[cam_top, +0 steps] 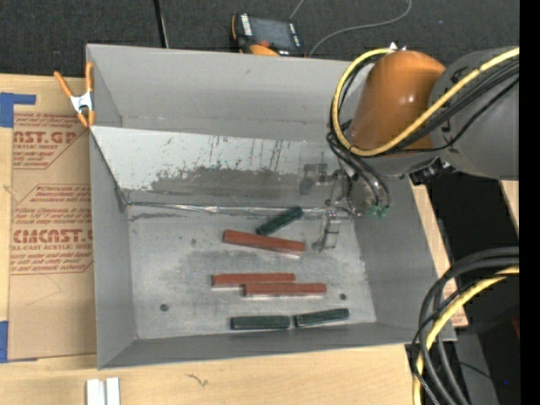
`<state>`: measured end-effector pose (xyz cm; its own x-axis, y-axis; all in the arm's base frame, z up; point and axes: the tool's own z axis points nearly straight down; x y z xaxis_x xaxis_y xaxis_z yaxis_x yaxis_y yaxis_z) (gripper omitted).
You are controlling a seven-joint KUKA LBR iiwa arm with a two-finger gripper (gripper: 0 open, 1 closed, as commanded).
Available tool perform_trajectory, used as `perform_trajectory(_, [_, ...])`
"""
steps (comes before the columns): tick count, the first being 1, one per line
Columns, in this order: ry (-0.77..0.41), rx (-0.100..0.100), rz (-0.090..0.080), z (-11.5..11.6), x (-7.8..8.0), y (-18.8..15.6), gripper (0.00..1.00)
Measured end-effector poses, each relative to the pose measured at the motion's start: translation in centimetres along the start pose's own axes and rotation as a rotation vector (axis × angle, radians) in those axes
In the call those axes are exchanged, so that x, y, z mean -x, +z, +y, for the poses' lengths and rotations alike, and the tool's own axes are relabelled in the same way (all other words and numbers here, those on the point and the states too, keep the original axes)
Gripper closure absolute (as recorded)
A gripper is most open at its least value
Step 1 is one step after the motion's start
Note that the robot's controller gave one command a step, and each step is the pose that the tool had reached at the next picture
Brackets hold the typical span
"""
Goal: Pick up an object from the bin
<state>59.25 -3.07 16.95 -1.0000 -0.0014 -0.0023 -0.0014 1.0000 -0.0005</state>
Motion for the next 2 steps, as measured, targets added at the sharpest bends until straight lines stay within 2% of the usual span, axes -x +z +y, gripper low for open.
perform_trajectory(1, [0.043,0.003,0.007,3.2,-1.9,5.1,0.0])
perform_trajectory(2, [-0.107,0.001,0.003,6.1,-0.5,10.0,0.0])
